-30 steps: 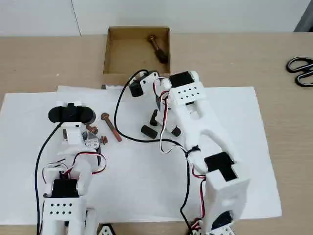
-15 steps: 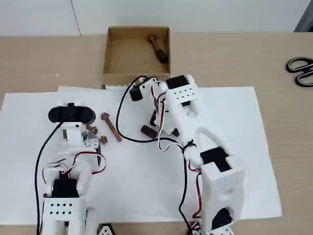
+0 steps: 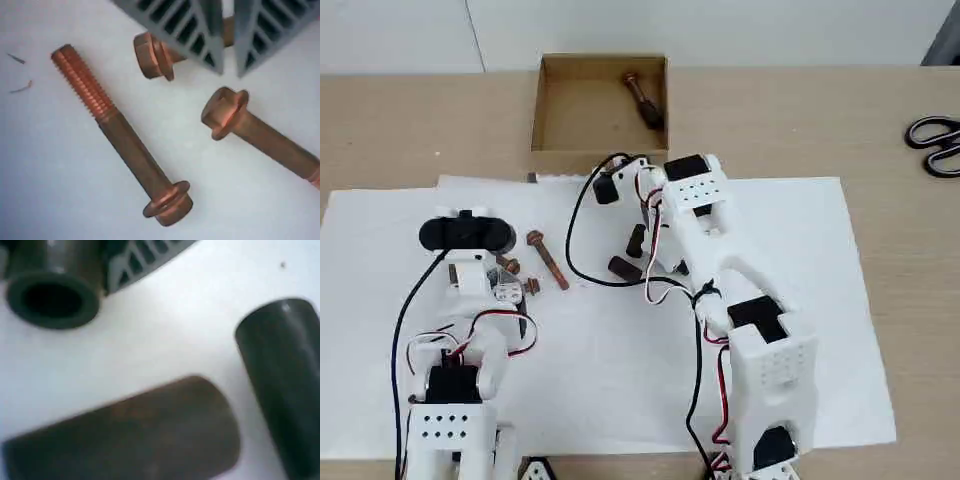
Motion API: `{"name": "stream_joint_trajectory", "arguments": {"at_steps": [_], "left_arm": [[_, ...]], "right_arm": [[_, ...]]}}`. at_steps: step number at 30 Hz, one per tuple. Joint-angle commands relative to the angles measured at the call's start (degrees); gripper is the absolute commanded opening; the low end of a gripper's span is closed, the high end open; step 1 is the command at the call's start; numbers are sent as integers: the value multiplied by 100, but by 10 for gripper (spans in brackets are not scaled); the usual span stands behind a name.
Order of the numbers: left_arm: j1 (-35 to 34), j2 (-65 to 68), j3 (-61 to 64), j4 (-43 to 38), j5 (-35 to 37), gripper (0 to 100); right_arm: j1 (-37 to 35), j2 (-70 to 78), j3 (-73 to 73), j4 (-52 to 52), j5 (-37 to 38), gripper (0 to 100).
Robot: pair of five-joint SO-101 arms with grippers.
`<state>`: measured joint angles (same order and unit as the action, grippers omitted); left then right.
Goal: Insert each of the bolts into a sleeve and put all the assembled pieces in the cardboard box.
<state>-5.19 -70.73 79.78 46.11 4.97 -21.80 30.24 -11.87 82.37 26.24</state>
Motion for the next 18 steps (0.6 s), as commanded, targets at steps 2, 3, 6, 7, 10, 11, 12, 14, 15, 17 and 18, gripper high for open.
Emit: {"name": "stream_joint_trajectory", "arguments": {"at_steps": [2, 3, 6, 7, 10, 11, 12, 14, 15, 17, 18], "left_arm": [[-35, -62, -31, -123, -35, 7], [-35, -62, -31, -123, -35, 7], [-35, -62, -22, -123, -35, 7], [-35, -53, -22, -123, -35, 7], [-35, -44, -22, -114, -26, 7], [-35, -53, -22, -105, -26, 7], [-35, -62, -22, -105, -26, 7], [-35, -62, -66, -97, -26, 8], [-35, -62, -84, -97, -26, 8], [-35, -44, -277, 88, -26, 23], [-35, -44, -479, 316, -26, 43]], "right_arm": [[-48, 382, 70, -22, 62, 86], [-48, 409, 70, -31, 62, 71], [-66, 400, 35, -13, 62, 13], [-48, 374, 18, -4, 62, 11], [-4, 66, -176, 233, 18, 13], [22, -101, -229, 286, 9, 13], [57, -259, -290, 338, 0, 13], [110, -655, -378, 391, -158, 11], [110, -866, -440, 497, -246, 11], [110, -1262, -536, 769, -352, 10], [101, -1455, -545, 919, -360, 10]]}}
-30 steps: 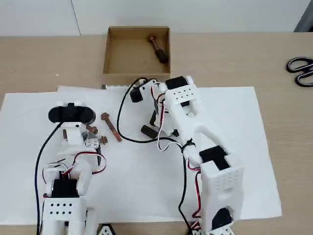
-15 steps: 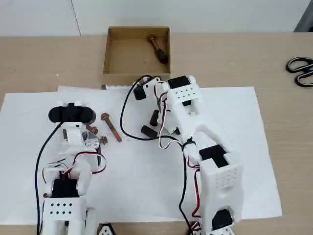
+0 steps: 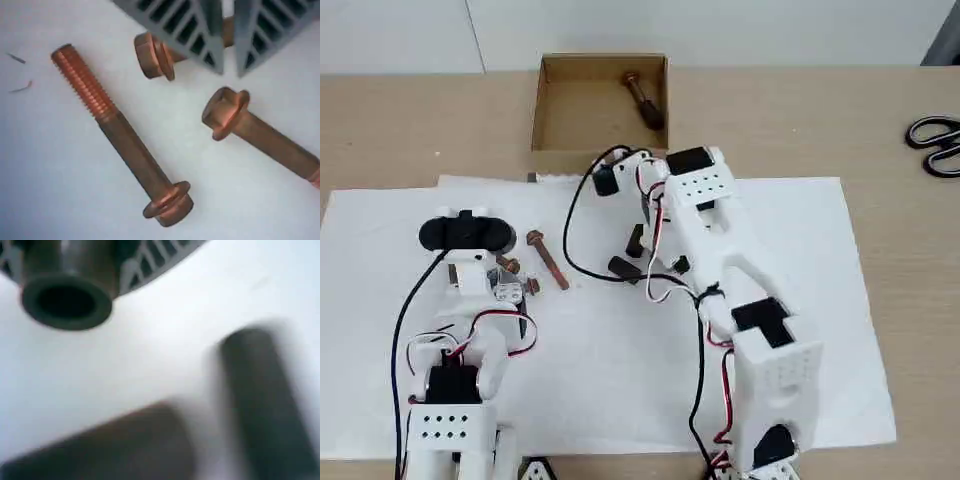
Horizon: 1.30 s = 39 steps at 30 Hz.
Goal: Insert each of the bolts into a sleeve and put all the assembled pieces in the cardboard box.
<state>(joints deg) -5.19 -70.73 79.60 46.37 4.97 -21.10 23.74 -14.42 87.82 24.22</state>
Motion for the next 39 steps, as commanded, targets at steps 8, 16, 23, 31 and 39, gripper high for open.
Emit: {"name": "stream_joint_trajectory", "arguments": {"at_steps": [8, 16, 23, 31, 39], "left_arm": [[-35, 387, -2756, 1486, -9, 96], [-62, 2927, -5622, 3235, 53, 94], [-26, 5336, -7582, 4492, 1415, 94], [88, 7842, -8936, 5284, 3103, 89], [501, 8782, -10018, 5160, 3235, 6]], "right_arm": [[523, -2123, -237, 857, -519, 2], [1429, -2782, 589, 857, -519, 2], [2053, -3090, 1380, 848, -536, 2], [2176, -3820, 2251, 804, -598, 3], [2185, -4338, 2875, 787, -607, 3]]}}
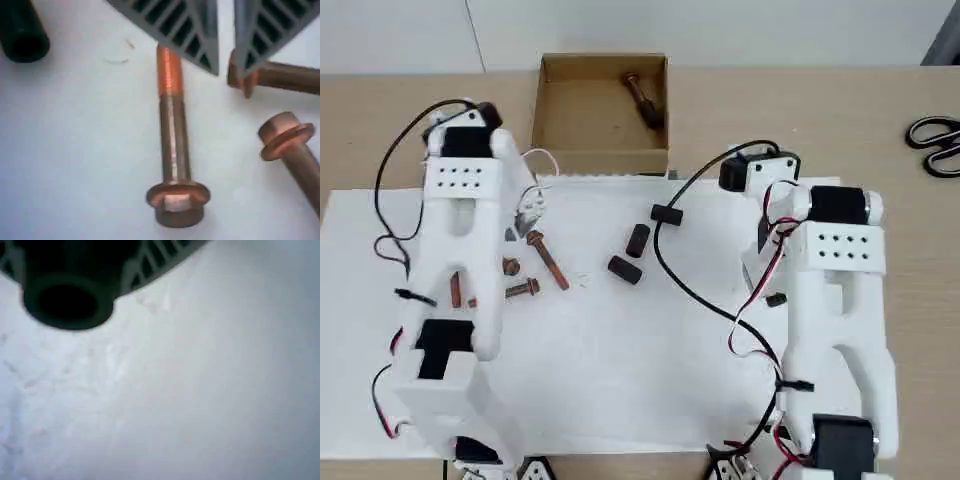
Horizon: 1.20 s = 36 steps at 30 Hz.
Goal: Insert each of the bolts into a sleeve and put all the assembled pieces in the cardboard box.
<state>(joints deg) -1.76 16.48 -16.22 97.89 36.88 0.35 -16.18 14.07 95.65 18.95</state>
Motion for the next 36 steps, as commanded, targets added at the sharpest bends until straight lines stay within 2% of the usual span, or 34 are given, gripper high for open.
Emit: {"name": "stream_joint_trajectory", "arguments": {"at_steps": [1, 12, 18, 28, 33, 36], "left_arm": [[202, 132, -470, 9, 44, 6], [273, 1767, -497, -132, 44, 6], [273, 1565, -585, -404, 35, 70], [316, 703, -585, -229, 18, 76], [387, 651, -585, -255, -211, 80], [466, 651, -585, -281, -273, 114]], "right_arm": [[40, -409, 62, -13, -79, 3], [40, -857, 492, -31, -35, 3], [40, -1165, 826, -119, -26, 3], [48, -1288, 905, -136, 70, 3], [48, -1279, 905, -136, 97, 3], [48, -1253, 905, -136, 97, 3]]}}
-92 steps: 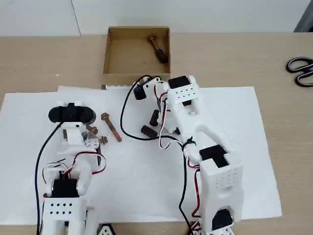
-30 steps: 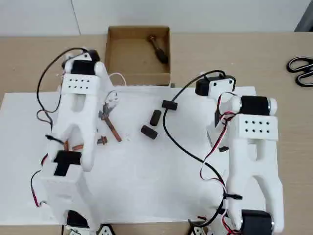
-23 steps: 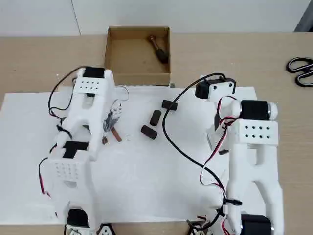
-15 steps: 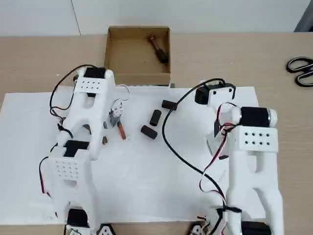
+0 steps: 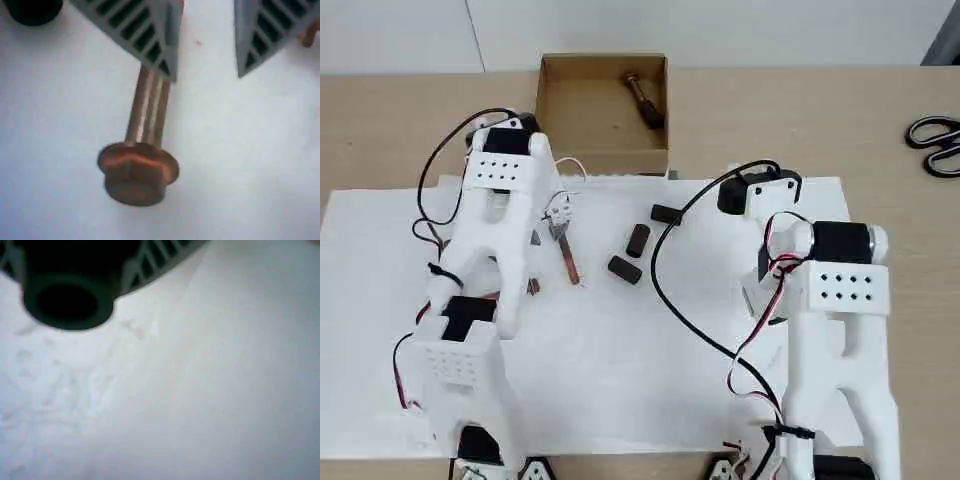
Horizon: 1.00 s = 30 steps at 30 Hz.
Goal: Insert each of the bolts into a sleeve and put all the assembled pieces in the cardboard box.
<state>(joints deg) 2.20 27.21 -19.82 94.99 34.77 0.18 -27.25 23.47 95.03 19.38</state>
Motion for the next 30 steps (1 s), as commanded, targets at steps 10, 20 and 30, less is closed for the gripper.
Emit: {"name": "stream_joint_trajectory", "arguments": {"at_steps": [10, 20, 30], "left_arm": [[141, -404, -207, -519, -176, 158], [123, 316, -251, -747, -185, 156], [123, 387, -233, -1002, -185, 156]], "right_arm": [[66, -136, -35, -84, 53, 3], [66, -136, -35, -84, 53, 3], [66, -136, -35, -84, 44, 3]]}}
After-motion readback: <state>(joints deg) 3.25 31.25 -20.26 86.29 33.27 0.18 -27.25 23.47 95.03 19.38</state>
